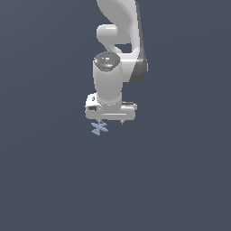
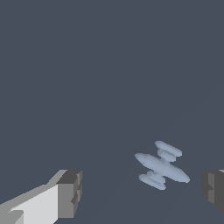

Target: Pick up the object and move it to a goal position.

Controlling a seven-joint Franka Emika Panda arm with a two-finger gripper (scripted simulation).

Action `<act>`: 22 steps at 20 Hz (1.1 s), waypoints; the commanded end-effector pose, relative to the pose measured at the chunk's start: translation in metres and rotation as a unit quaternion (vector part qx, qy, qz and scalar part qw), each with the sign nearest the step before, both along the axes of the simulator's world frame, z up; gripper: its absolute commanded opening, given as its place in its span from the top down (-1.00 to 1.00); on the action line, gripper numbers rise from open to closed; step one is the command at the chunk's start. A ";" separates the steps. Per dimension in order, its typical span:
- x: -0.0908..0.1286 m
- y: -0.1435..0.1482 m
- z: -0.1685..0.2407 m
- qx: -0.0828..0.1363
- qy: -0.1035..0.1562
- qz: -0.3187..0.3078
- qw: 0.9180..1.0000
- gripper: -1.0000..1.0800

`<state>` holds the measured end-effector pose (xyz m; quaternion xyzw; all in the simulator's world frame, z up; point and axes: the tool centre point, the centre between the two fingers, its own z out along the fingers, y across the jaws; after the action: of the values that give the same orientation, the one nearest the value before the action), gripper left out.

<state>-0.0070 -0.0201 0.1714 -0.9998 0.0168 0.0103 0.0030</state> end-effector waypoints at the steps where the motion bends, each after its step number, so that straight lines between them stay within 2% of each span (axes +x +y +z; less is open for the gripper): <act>1: 0.000 0.000 0.000 0.000 0.000 0.000 1.000 -0.92; 10: 0.003 -0.022 0.014 -0.008 -0.005 0.004 1.000 -0.92; 22: 0.002 -0.023 0.011 -0.007 -0.005 -0.010 1.000 -0.92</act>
<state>-0.0049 -0.0430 0.1837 -0.9997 0.0218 0.0046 -0.0039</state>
